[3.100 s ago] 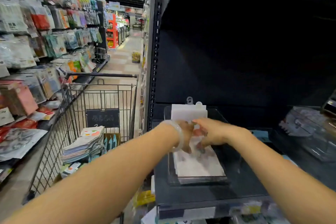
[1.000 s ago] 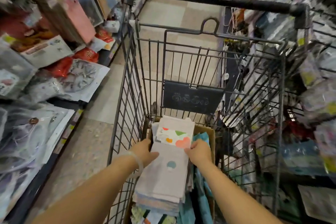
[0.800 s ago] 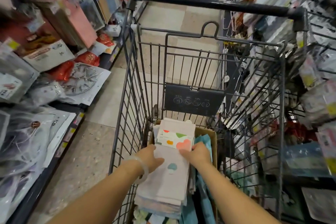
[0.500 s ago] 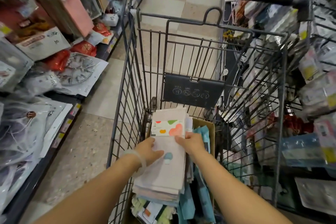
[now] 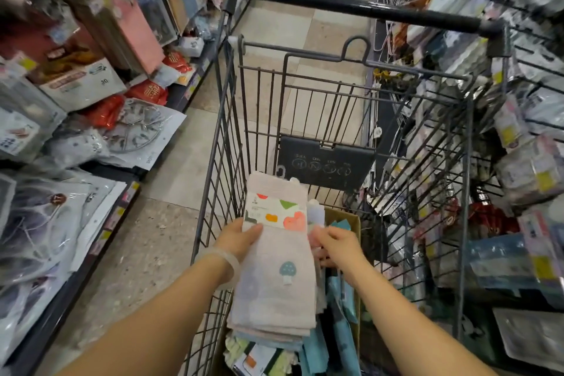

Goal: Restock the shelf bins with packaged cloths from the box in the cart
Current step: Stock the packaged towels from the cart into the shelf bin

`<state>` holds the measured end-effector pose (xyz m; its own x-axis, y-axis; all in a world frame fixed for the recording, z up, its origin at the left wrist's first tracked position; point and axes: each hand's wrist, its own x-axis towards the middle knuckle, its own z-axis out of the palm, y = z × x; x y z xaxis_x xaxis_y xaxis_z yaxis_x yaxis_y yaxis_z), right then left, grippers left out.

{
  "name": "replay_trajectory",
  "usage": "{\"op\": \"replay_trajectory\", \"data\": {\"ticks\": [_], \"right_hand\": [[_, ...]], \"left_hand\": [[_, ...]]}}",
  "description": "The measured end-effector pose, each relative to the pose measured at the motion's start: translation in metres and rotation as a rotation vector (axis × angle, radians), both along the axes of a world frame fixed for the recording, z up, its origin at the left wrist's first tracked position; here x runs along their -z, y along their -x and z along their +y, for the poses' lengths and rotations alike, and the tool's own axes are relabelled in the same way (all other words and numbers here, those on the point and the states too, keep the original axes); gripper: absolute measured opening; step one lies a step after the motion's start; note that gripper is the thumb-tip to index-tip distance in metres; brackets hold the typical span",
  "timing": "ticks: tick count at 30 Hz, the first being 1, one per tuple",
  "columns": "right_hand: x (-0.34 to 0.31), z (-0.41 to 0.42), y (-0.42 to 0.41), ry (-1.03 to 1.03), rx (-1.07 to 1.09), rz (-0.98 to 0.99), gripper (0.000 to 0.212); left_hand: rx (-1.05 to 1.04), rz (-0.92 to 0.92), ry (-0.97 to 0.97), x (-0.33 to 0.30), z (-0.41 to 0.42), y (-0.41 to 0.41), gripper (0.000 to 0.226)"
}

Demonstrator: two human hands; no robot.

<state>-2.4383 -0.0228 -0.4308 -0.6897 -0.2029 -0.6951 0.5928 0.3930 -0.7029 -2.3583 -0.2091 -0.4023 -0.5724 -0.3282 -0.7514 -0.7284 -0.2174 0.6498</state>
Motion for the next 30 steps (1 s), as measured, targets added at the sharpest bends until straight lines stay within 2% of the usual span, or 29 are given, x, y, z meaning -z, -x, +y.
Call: {"op": "replay_trajectory", "data": {"ticks": [2, 5, 9, 12, 14, 15, 18, 21, 23, 25, 30], "right_hand": [[0.017, 0.003, 0.005, -0.198, 0.07, 0.111, 0.021], [0.03, -0.002, 0.007, -0.369, -0.1, 0.125, 0.031], [0.038, -0.017, 0.007, -0.371, -0.185, 0.012, 0.025], [0.042, -0.018, 0.006, -0.369, -0.123, -0.037, 0.036], [0.041, -0.017, 0.005, -0.358, -0.099, -0.037, 0.028], [0.039, -0.018, 0.004, -0.342, -0.089, -0.017, 0.022], [0.025, -0.022, 0.0, -0.248, -0.041, 0.058, 0.028], [0.0, -0.022, -0.01, -0.087, -0.032, 0.108, 0.023], [-0.019, -0.017, -0.018, 0.008, 0.028, 0.091, 0.016], [-0.041, -0.009, -0.026, 0.096, 0.098, 0.061, 0.025], [-0.104, 0.021, -0.07, 0.237, 0.096, 0.236, 0.013]], "left_hand": [[0.006, -0.004, 0.068, 0.002, -0.001, -0.004, 0.014], [-0.004, -0.009, 0.094, 0.007, -0.002, -0.012, 0.019], [-0.027, 0.022, 0.119, 0.008, -0.003, -0.017, 0.018], [-0.038, 0.042, 0.125, 0.006, -0.003, -0.019, 0.02], [-0.039, 0.045, 0.114, 0.0, -0.002, -0.02, 0.022], [-0.039, 0.044, 0.102, -0.003, -0.003, -0.021, 0.021], [-0.04, 0.014, 0.087, -0.012, -0.003, -0.024, 0.016], [-0.072, 0.021, 0.053, -0.022, -0.004, -0.032, 0.013], [-0.082, 0.057, 0.012, -0.028, -0.004, -0.038, 0.015], [-0.086, 0.101, -0.022, -0.039, -0.003, -0.047, 0.016], [-0.065, 0.255, -0.059, -0.081, 0.009, -0.085, 0.011]]}}
